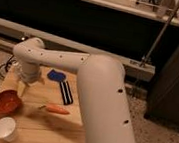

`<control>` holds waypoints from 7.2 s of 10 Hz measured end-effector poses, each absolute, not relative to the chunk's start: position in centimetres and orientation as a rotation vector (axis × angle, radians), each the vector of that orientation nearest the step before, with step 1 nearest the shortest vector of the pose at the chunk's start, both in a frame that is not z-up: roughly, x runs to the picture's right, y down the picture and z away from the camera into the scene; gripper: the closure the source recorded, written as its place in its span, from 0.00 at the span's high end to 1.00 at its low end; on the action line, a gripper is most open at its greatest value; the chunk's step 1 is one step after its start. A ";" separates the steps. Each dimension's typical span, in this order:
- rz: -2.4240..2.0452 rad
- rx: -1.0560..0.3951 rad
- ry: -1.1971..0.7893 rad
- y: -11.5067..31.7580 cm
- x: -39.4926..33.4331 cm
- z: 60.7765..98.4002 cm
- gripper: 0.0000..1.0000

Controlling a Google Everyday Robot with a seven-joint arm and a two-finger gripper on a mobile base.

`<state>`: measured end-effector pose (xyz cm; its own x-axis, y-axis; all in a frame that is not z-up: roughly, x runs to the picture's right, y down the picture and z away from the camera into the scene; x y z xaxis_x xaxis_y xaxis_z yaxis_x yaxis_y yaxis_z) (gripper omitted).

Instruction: Drag the ceramic bowl in a circle

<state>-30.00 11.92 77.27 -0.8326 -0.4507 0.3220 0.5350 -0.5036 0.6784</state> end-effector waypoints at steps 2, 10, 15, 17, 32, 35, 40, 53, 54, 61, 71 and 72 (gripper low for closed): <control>-2.272 -0.103 -1.093 12.4 -31.6 78.2 0.80; -2.357 0.025 -1.139 15.5 -36.0 79.9 0.79; -2.448 0.030 -1.231 20.0 -36.6 81.7 0.31; -2.458 -0.013 -1.233 20.2 -35.0 82.5 0.13; -2.322 -0.901 -0.831 17.6 -7.9 84.2 0.00; -2.288 -0.881 -0.932 23.2 -8.5 79.0 0.00; -2.418 -0.581 -1.053 24.0 -18.9 78.1 0.00; -2.289 -0.715 -0.983 15.0 -7.9 91.0 0.00; -2.263 -0.750 -0.992 16.0 -6.2 90.4 0.00; -2.381 -0.678 -0.956 18.3 -8.7 80.2 0.00; -2.834 -0.181 -1.079 16.0 -30.1 80.6 0.00; -2.811 -0.155 -1.084 14.9 -30.4 82.2 0.00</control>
